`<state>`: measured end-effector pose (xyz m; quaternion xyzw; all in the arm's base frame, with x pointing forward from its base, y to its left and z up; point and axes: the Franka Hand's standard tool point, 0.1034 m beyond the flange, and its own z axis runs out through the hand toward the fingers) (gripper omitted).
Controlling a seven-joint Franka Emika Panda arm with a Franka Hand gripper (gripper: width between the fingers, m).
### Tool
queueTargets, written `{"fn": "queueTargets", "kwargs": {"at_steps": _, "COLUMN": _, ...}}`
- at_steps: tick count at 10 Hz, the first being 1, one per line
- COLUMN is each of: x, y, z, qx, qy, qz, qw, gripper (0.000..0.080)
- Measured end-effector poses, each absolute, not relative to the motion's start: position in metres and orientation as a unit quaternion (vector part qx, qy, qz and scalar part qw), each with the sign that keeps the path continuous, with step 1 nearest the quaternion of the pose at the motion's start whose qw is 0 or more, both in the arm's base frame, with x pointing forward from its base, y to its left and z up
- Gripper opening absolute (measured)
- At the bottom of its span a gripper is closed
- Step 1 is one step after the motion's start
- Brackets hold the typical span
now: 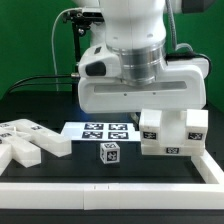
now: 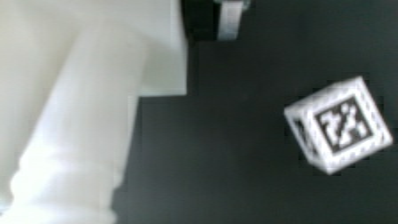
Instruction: Assemble chair
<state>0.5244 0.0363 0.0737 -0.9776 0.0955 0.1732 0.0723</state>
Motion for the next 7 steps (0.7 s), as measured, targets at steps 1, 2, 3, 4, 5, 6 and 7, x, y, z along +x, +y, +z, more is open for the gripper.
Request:
{"fn": "queueTargets", "kwargs": {"at_steps": 1, "x": 0.527, "y": 0.035, "z": 0.072, "qx": -0.974, "qy": 0.092, "qz": 0.192, "qw": 0.074, "gripper": 0.0031}}
{"fn": "queueTargets", "kwargs": {"at_steps": 2, "x": 0.528, "y": 0.035, "z": 0.07, "qx": -0.967, "qy": 0.046, "qz": 0.241, "qw": 0.066, "gripper": 0.0031}}
{"fn": "queueTargets", "kwargs": {"at_steps": 3, "x": 0.536, "y": 0.037, "z": 0.075, "qx": -0.954, "qy": -0.001, "qz": 0.289, "qw": 0.079, "gripper": 0.0031}}
{"fn": "queueTargets", "kwargs": {"at_steps": 4, "x": 0.548, "y": 0.036, "z": 0.077, "qx": -0.945, "qy": -0.036, "qz": 0.312, "qw": 0.092, "gripper": 0.0031}}
{"fn": "queueTargets", "kwargs": {"at_steps": 5, "x": 0.544, "y": 0.036, "z": 0.073, "qx": -0.936, "qy": -0.021, "qz": 0.341, "qw": 0.089, "gripper": 0.0031}}
{"fn": "queueTargets", "kwargs": {"at_steps": 6, "x": 0.541, "y": 0.036, "z": 0.07, "qx": -0.93, "qy": -0.021, "qz": 0.357, "qw": 0.09, "gripper": 0.0031}}
{"fn": "queueTargets", "kwargs": {"at_steps": 7, "x": 0.543, "y": 0.036, "z": 0.069, "qx": -0.931, "qy": -0.02, "qz": 0.353, "qw": 0.09, "gripper": 0.0031}}
